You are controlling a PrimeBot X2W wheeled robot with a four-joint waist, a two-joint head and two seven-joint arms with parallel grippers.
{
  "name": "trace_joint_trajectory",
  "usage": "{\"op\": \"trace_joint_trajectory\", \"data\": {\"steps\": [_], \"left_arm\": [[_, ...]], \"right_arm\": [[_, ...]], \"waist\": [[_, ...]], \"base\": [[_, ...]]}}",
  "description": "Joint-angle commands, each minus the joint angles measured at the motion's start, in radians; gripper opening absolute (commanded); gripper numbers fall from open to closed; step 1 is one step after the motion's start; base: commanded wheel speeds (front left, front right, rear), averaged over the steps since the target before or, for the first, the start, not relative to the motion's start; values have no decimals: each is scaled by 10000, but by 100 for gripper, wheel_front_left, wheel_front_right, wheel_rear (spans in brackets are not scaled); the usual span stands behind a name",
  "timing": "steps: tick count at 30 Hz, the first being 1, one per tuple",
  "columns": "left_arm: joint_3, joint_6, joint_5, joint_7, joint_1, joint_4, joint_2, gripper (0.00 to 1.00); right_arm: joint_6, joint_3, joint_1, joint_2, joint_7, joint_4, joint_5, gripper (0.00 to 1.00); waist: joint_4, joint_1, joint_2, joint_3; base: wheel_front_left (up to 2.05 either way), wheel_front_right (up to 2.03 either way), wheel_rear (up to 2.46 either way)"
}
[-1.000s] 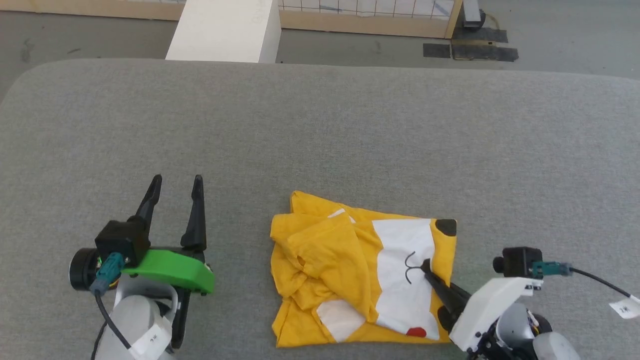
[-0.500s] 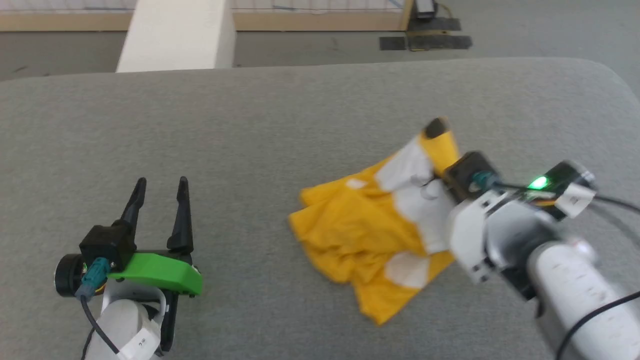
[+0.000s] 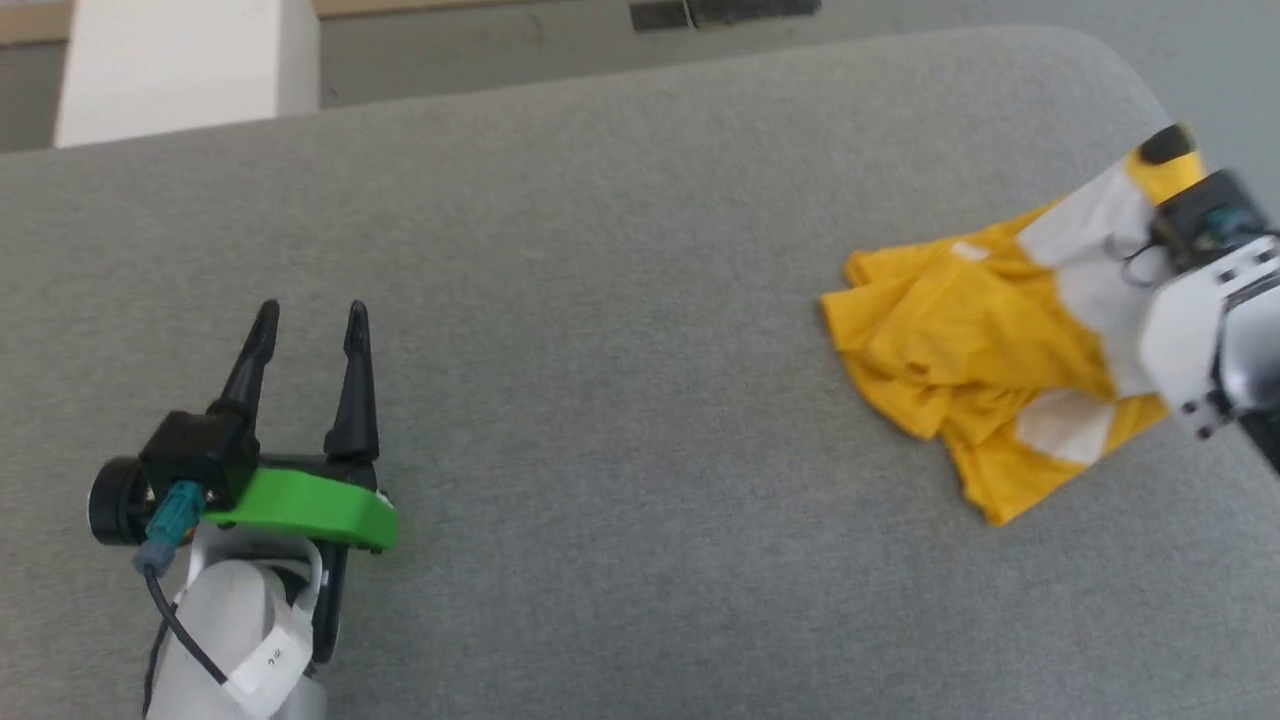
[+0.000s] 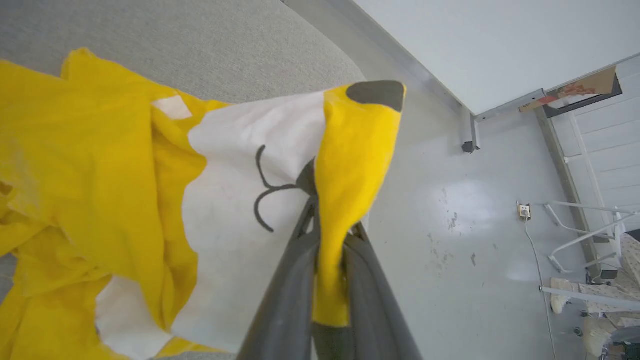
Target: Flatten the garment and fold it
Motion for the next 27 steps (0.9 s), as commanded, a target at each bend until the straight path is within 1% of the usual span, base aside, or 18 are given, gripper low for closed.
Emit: {"op": "trace_joint_trajectory", "data": {"steps": [1,4,12,16,17,18,23,27], "left_arm": [[4,51,75,-38,-208,-86,41,100],[-19,63,91,-38,-352,-154,98,100],[-124,36,91,-38,-768,-156,264,100],[-159,40,102,-37,-854,-146,346,100],[-186,47,92,-37,-868,-108,360,100],[-199,47,82,-37,-853,-77,355,100],[-228,69,30,-37,-649,96,274,100],[-262,61,-34,-37,-357,238,149,100]], "right_arm": [[-17,-243,-259,27,-162,247,-143,0],[-17,-903,-445,97,-491,913,-419,0],[-17,-3405,-876,642,-1488,2556,-1745,0],[-17,-4148,-1070,908,-1903,3116,-2274,0],[-17,-4548,-1235,1060,-2219,3480,-2552,38],[-17,-4698,-1267,1137,-2295,3577,-2669,100],[-17,-5201,-1182,1495,-2576,3814,-3009,100],[-17,-5442,-892,1790,-2977,3769,-2815,100]], "waist": [[-396,0,-1,549],[-419,0,-1,832],[-56,0,-1,1506],[111,0,-1,1656],[193,0,-1,1631],[220,0,-1,1565],[289,0,-1,1027],[388,0,-1,296]], "base": [[0,0,0],[0,0,0],[0,0,0],[0,0,0],[0,0,0],[0,0,0],[0,0,0],[0,0,0]]}}
